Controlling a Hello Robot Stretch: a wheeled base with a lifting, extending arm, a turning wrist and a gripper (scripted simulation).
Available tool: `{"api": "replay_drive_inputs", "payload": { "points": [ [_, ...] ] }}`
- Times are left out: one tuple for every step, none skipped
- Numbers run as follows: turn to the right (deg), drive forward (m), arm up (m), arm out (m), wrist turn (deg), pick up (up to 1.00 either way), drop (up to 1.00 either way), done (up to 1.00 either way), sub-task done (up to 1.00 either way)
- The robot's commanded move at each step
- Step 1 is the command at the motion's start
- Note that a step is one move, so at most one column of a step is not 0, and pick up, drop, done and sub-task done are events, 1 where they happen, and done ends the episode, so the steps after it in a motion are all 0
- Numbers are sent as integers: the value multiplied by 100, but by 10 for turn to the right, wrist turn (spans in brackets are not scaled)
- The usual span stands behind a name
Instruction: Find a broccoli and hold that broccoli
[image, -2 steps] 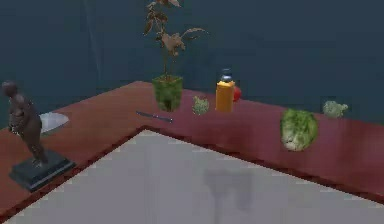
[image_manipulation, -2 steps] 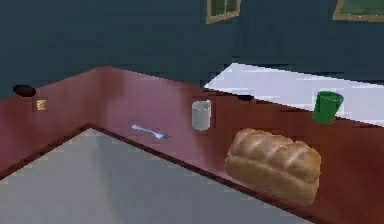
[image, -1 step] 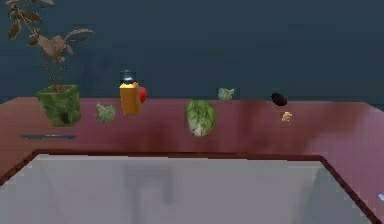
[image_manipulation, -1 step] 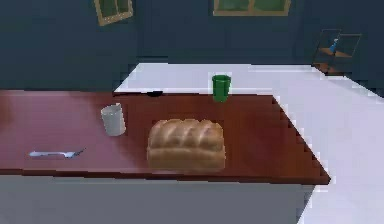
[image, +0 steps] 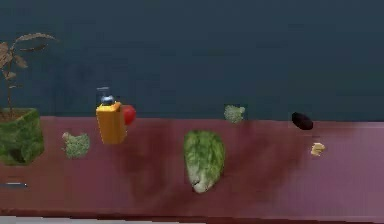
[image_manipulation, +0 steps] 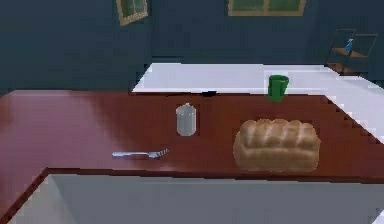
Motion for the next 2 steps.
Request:
{"api": "replay_drive_inputs", "payload": {
  "points": [
    [-450, 0, 0, 0, 0, 0, 0, 0, 0],
    [-450, 0, 0, 0, 0, 0, 0, 0, 0]
  ]
}}
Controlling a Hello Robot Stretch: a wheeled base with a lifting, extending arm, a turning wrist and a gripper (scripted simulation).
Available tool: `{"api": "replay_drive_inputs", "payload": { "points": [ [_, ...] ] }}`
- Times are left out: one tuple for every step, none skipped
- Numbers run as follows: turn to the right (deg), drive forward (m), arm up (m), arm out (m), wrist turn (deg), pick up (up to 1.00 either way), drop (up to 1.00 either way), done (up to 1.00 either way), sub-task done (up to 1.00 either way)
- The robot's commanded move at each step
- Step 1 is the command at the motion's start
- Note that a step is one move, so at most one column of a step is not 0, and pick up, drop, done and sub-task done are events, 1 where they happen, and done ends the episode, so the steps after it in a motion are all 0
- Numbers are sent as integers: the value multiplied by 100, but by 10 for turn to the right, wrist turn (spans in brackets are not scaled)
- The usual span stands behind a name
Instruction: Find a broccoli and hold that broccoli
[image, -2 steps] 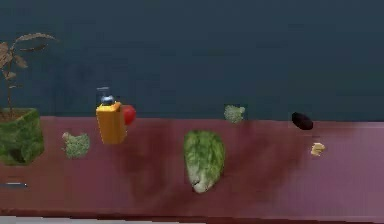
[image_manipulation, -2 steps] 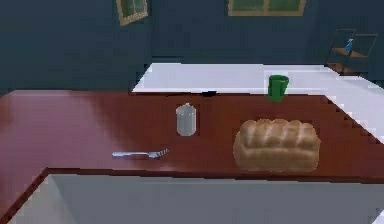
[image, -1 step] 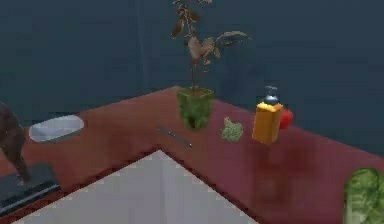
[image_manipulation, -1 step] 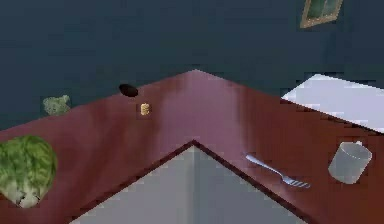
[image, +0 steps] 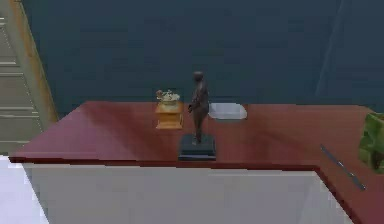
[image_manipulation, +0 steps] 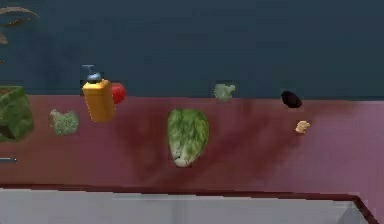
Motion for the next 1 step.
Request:
{"api": "replay_drive_inputs", "payload": {
  "points": [
    [-270, 0, 0, 0, 0, 0, 0, 0, 0]
  ]
}}
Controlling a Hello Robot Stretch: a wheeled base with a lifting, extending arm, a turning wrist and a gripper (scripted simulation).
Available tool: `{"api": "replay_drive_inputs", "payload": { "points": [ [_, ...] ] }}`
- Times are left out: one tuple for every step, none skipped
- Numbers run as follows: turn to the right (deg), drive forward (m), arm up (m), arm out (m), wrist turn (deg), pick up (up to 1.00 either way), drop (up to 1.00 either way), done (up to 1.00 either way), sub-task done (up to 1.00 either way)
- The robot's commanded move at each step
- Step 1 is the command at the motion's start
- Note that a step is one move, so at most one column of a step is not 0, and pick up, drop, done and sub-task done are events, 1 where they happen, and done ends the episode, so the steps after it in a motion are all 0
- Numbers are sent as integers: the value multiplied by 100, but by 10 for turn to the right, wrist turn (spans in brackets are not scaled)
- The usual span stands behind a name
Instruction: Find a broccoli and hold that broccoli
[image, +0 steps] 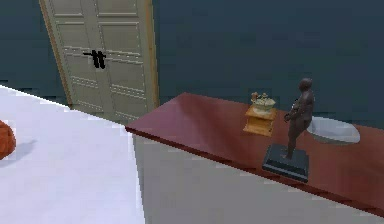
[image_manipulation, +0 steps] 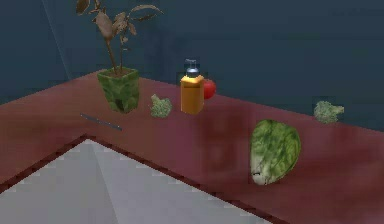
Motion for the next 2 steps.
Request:
{"api": "replay_drive_inputs", "payload": {
  "points": [
    [0, 0, 50, 0, 0, 0, 0, 0, 0],
    [0, 0, 38, 0, 0, 0, 0, 0, 0]
  ]
}}
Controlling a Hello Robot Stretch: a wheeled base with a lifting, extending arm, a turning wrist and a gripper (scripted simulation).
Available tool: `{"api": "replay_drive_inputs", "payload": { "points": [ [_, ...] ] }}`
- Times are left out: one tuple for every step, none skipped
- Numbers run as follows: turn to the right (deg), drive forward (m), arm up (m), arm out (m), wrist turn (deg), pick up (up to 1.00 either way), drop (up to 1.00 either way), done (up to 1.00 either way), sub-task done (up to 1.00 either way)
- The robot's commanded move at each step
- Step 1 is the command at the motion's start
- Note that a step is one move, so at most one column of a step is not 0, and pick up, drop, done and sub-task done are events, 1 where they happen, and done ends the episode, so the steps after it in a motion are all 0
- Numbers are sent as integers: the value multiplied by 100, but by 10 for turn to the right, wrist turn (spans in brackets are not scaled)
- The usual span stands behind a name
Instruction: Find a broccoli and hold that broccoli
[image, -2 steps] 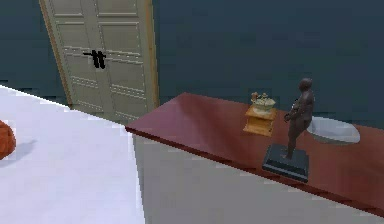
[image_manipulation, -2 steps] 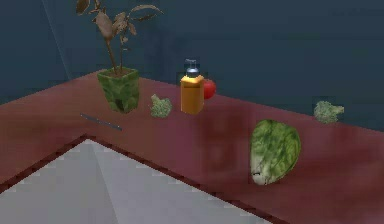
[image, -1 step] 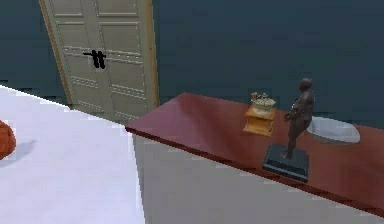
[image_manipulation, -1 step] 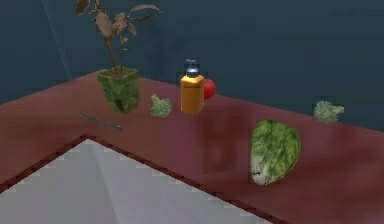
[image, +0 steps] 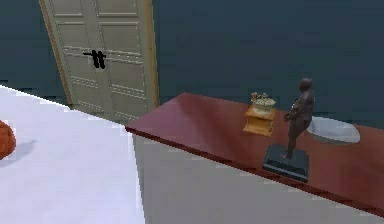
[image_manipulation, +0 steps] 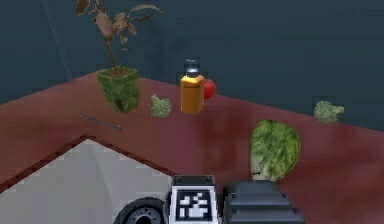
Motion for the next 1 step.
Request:
{"api": "replay_drive_inputs", "payload": {
  "points": [
    [0, 0, 0, 50, 0, 0, 0, 0, 0]
  ]
}}
